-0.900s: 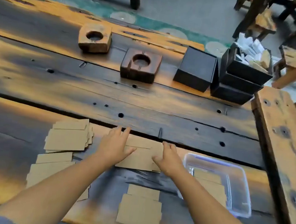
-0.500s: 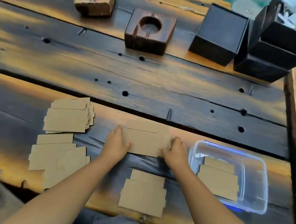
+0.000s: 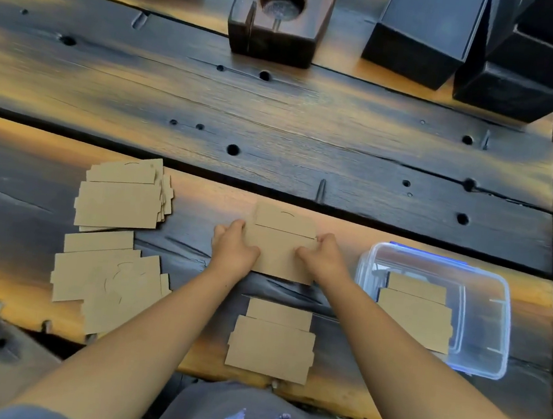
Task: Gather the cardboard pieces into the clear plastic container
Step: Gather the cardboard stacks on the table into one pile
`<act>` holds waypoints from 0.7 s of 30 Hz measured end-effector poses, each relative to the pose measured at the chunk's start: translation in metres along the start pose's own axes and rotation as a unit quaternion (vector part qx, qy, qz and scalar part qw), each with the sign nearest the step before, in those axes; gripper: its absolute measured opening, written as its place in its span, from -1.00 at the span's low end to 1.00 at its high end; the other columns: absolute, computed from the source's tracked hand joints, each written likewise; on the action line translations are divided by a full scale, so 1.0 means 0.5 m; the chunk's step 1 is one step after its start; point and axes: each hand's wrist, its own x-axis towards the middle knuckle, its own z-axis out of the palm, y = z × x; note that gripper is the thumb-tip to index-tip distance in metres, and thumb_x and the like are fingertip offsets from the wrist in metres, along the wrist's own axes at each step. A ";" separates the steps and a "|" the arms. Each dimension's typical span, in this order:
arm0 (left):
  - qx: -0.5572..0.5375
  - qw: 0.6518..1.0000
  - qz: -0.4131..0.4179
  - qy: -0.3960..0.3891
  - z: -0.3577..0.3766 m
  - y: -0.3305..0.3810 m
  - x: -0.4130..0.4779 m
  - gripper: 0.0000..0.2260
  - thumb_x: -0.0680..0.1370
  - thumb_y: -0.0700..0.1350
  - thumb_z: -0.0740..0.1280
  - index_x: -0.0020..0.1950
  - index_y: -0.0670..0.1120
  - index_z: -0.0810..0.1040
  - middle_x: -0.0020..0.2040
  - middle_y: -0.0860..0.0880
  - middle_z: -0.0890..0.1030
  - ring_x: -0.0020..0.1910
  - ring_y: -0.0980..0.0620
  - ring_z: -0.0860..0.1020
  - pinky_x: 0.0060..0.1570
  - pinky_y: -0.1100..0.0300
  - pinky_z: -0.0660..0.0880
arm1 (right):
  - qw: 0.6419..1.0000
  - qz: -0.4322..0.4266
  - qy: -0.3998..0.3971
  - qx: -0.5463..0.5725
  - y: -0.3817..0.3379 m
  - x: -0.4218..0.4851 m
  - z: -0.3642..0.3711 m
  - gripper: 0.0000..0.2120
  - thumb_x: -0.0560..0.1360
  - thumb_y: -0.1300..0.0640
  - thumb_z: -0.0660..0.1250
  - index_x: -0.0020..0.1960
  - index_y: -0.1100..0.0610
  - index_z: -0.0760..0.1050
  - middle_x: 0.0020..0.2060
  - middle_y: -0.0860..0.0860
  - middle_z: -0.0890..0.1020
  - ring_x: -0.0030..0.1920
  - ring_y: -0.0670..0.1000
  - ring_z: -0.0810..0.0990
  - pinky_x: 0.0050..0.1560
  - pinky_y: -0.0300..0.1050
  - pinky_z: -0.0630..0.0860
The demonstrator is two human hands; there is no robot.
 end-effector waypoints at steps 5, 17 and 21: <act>-0.072 0.996 -0.044 -0.012 0.002 -0.017 0.001 -0.69 0.42 -0.23 0.40 0.13 -0.05 0.48 0.22 -0.14 0.54 0.12 -0.13 0.57 0.18 -0.04 0.55 | 0.999 0.026 0.015 0.030 0.029 -0.011 0.003 -0.65 0.42 0.07 0.42 0.04 0.09 0.29 0.01 0.08 0.54 0.01 0.12 0.56 0.03 0.02 0.55; -0.072 0.996 0.018 -0.051 0.007 -0.117 -0.075 -0.74 0.48 -0.19 0.48 -0.18 0.00 0.40 -0.31 0.09 0.44 -0.36 0.18 0.42 -0.49 0.41 0.31 | 0.998 -0.029 0.023 -0.053 0.107 -0.115 0.005 -0.60 0.47 0.06 0.37 0.27 0.12 0.42 0.15 0.08 0.58 0.10 0.11 0.56 -0.03 -0.12 0.40; -0.058 0.996 0.012 -0.060 0.012 -0.155 -0.120 -0.73 0.45 -0.16 0.51 -0.19 -0.06 0.40 -0.32 0.02 0.44 -0.36 0.08 0.39 -0.37 0.24 0.31 | 0.995 -0.053 0.026 -0.078 0.145 -0.164 0.015 -0.67 0.45 0.07 0.38 0.19 0.10 0.44 0.13 0.06 0.61 0.10 0.08 0.57 -0.04 -0.13 0.40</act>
